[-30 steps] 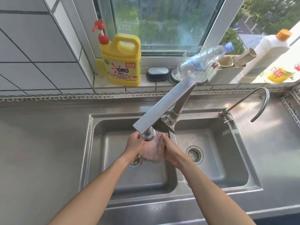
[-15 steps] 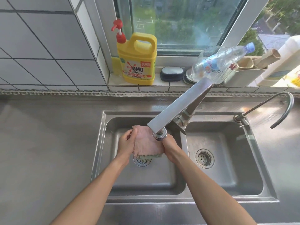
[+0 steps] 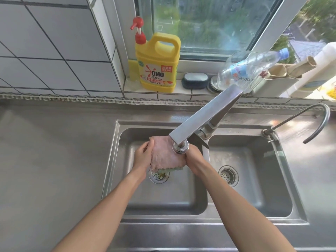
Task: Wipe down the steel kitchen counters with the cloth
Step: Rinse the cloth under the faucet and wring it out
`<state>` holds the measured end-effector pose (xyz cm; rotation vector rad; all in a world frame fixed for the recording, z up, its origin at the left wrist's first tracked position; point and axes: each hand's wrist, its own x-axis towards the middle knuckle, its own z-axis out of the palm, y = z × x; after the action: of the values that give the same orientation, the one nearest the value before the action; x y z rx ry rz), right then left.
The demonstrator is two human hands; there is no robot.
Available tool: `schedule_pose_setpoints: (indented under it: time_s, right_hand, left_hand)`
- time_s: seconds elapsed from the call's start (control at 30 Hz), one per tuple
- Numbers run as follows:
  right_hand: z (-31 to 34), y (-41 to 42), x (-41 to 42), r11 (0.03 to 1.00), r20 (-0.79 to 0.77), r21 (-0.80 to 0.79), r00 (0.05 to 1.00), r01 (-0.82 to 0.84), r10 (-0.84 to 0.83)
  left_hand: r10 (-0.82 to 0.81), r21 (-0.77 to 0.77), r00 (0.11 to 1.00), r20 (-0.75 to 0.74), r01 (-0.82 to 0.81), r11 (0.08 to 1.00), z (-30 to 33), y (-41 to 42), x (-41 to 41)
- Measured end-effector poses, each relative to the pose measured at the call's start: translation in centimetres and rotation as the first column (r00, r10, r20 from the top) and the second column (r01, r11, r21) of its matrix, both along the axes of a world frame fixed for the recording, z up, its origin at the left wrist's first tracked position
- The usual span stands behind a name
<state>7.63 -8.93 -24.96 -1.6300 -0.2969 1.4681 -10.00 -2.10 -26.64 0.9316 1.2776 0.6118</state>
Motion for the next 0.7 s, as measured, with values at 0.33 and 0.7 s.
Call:
schedule_pose_setpoints:
  time_s: [0.33,0.7]
  right_hand:
    - [1.9,-1.6,2.3,0.981,0.002,0.073,0.983,0.182,-0.182]
    - [3.4,-3.2,2.9,0.94,-0.001,0.132,0.948,0.316,-0.319]
  left_hand:
    - [-0.061,0.006,0.998,0.023,0.061,0.998,0.3,-0.6,3.9]
    - [-0.078,-0.061,0.99,0.118,0.085,0.994,1.0,-0.9,6.9]
